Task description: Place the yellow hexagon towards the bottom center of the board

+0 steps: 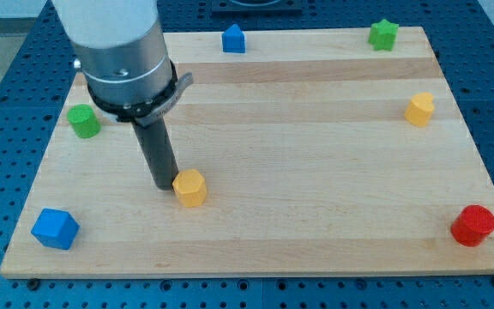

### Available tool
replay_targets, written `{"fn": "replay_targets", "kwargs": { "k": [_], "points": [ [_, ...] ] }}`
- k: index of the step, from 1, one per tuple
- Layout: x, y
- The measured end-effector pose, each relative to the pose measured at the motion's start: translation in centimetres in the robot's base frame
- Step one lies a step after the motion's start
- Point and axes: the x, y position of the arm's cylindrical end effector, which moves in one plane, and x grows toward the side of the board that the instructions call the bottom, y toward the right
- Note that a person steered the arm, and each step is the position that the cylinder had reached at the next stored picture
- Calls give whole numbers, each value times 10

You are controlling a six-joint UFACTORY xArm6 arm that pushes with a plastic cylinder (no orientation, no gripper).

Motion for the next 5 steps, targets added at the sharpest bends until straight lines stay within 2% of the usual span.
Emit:
{"fn": "replay_targets", "kwargs": {
  "k": [5],
  "points": [
    [4,55]
  ]
}}
